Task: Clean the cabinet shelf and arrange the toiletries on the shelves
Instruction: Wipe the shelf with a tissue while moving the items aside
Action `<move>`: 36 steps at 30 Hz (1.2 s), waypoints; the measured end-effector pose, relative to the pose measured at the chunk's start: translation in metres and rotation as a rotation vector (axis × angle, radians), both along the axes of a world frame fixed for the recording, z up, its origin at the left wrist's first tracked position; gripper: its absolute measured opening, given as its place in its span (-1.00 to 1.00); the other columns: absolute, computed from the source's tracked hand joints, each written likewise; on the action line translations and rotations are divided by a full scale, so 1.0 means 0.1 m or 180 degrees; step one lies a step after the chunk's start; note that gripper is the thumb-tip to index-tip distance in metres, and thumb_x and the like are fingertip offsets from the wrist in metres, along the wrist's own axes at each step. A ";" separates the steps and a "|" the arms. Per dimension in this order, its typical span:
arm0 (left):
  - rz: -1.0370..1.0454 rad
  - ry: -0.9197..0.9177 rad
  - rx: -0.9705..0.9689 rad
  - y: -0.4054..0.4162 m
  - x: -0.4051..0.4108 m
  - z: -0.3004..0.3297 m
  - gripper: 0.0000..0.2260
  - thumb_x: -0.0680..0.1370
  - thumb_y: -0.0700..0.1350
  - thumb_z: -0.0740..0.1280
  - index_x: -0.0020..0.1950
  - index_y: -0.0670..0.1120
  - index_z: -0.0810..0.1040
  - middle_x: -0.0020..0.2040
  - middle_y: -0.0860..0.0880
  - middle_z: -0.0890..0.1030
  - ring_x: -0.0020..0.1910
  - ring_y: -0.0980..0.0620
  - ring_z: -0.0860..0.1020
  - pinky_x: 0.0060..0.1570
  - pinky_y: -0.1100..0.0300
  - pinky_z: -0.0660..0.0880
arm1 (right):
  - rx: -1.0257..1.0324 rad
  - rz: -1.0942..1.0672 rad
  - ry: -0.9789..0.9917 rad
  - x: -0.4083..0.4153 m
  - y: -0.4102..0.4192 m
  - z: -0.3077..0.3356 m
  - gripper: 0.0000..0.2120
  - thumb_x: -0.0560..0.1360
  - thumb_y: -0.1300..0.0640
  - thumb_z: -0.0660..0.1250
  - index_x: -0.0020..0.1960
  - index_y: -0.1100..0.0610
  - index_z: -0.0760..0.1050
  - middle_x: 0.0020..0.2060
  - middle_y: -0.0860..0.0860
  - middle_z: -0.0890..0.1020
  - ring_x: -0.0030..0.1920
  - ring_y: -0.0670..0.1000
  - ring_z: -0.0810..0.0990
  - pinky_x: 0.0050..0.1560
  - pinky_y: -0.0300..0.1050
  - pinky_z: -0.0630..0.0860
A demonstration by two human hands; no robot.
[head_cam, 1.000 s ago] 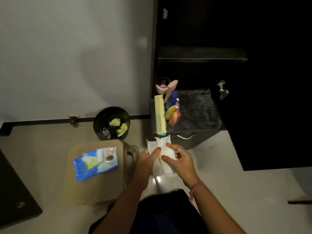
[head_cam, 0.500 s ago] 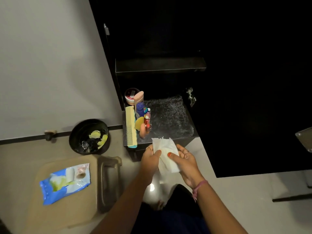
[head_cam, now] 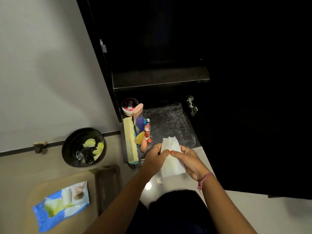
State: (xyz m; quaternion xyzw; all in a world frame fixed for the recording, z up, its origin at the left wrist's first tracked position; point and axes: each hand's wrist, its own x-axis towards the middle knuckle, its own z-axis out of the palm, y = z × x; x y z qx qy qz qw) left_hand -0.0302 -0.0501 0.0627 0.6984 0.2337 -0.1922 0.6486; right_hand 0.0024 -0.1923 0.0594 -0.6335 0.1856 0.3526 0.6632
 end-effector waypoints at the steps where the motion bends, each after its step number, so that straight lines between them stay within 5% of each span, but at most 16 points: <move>1: -0.0026 -0.0025 -0.0001 0.05 0.07 0.03 -0.85 0.57 -0.05 0.27 0.12 0.00 0.52 0.02 0.01 0.58 0.00 0.05 0.51 0.08 0.19 0.42 | 0.0015 -0.0062 0.0001 0.08 0.03 0.00 -0.71 0.49 0.25 0.36 0.20 0.23 0.50 0.04 0.20 0.66 0.00 0.16 0.66 -0.01 0.01 0.61; 4: 0.0060 -0.0213 -0.0181 0.23 0.28 0.08 -0.90 0.50 -0.06 0.30 -0.08 0.12 0.58 -0.01 0.02 0.63 0.08 -0.04 0.58 0.17 0.00 0.52 | 0.0099 -0.0359 0.0020 0.30 0.12 0.00 -0.71 0.50 0.28 0.33 0.21 0.22 0.49 0.06 0.21 0.65 0.02 0.18 0.64 0.03 0.09 0.60; 7: 0.0074 -0.0404 -0.0250 0.42 0.45 0.21 -0.85 0.58 -0.21 0.21 0.05 0.02 0.50 0.01 -0.04 0.61 -0.06 0.04 0.60 -0.17 0.25 0.57 | 0.0062 -0.0643 -0.0075 0.55 0.14 -0.02 -0.70 0.51 0.30 0.28 0.24 0.22 0.48 0.09 0.20 0.63 0.03 0.17 0.63 0.01 0.07 0.60; 9: 0.0158 -0.0550 -0.0238 0.55 0.55 0.29 -0.87 0.57 -0.20 0.22 0.03 -0.02 0.51 -0.02 -0.05 0.60 -0.14 0.05 0.59 -0.23 0.24 0.53 | -0.0087 -0.0625 -0.0200 0.70 0.15 -0.02 -0.69 0.51 0.34 0.23 0.24 0.21 0.48 0.09 0.19 0.63 0.04 0.16 0.63 0.03 0.07 0.59; 11: 0.0328 -0.0614 -0.0289 0.63 0.64 0.35 -0.89 0.52 -0.15 0.25 -0.01 0.00 0.54 -0.08 -0.08 0.61 -0.20 0.01 0.58 -0.21 0.07 0.53 | -0.0493 -0.0464 -0.0383 0.86 0.16 -0.03 -0.67 0.50 0.39 0.18 0.20 0.19 0.50 0.06 0.17 0.64 -0.02 0.14 0.63 0.01 0.05 0.58; 14: 0.0473 -0.0599 -0.0126 0.69 0.72 0.39 -0.87 0.56 -0.18 0.23 0.04 -0.07 0.55 -0.13 -0.10 0.61 -0.30 0.00 0.55 -0.34 0.16 0.53 | -0.1214 -0.0159 -0.0907 1.15 0.21 -0.03 -0.61 0.46 0.45 0.10 0.17 0.21 0.52 -0.01 0.14 0.63 -0.10 0.09 0.62 -0.01 0.02 0.57; 17: 0.0693 -0.0620 -0.0182 0.73 0.78 0.43 -0.85 0.59 -0.21 0.21 0.11 -0.16 0.53 -0.07 -0.16 0.60 -0.27 -0.09 0.55 -0.39 0.16 0.56 | -0.2396 0.0382 -0.1755 1.53 0.26 0.02 -0.55 0.43 0.43 0.13 0.24 0.17 0.52 0.05 0.20 0.64 0.09 0.21 0.59 0.12 -0.08 0.47; 20: 0.0840 -0.0639 -0.0314 0.75 0.78 0.48 -0.87 0.60 -0.21 0.21 0.08 -0.16 0.53 -0.08 -0.23 0.59 -0.28 -0.20 0.53 -0.33 -0.10 0.58 | -0.3105 0.0782 -0.2168 1.92 0.35 0.01 -0.58 0.45 0.43 0.16 0.27 0.23 0.46 0.07 0.28 0.60 0.12 0.27 0.55 0.10 -0.05 0.45; 24: 0.1049 -0.0709 -0.0185 0.80 0.81 0.42 -0.86 0.59 -0.22 0.22 0.02 -0.13 0.57 -0.15 -0.13 0.62 -0.24 -0.04 0.59 -0.35 0.19 0.59 | -0.3746 0.1642 -0.2072 2.30 0.52 -0.17 -0.72 0.51 0.44 0.09 0.13 0.37 0.49 0.09 0.30 0.59 0.14 0.27 0.56 0.13 0.10 0.47; 28: 0.1111 -0.0758 0.0029 0.84 0.79 0.34 -0.86 0.59 -0.19 0.23 0.03 -0.08 0.59 -0.08 -0.09 0.67 -0.15 0.02 0.64 -0.17 0.15 0.60 | -0.3709 0.2217 -0.1905 2.42 0.54 -0.47 -0.67 0.57 0.38 0.02 0.26 0.38 0.41 0.19 0.32 0.52 0.25 0.28 0.48 0.19 0.13 0.44; 32: 0.1294 -0.0773 0.0059 0.87 0.77 0.28 -0.84 0.58 -0.24 0.23 -0.06 -0.04 0.57 -0.21 0.06 0.66 -0.28 0.20 0.63 -0.36 0.36 0.51 | -0.3822 0.2250 -0.1521 2.48 0.51 -0.74 -0.62 0.60 0.34 -0.05 0.38 0.41 0.25 0.34 0.34 0.36 0.36 0.29 0.35 0.35 0.09 0.28; 36: 0.1384 -0.0784 0.0050 0.90 0.78 0.26 -0.84 0.58 -0.27 0.21 -0.02 -0.08 0.56 -0.13 0.00 0.66 -0.24 0.20 0.63 -0.35 0.43 0.46 | -0.3396 0.1745 -0.1449 2.52 0.51 -0.88 -0.62 0.62 0.28 -0.04 0.38 0.36 0.29 0.35 0.30 0.36 0.35 0.25 0.35 0.33 0.04 0.30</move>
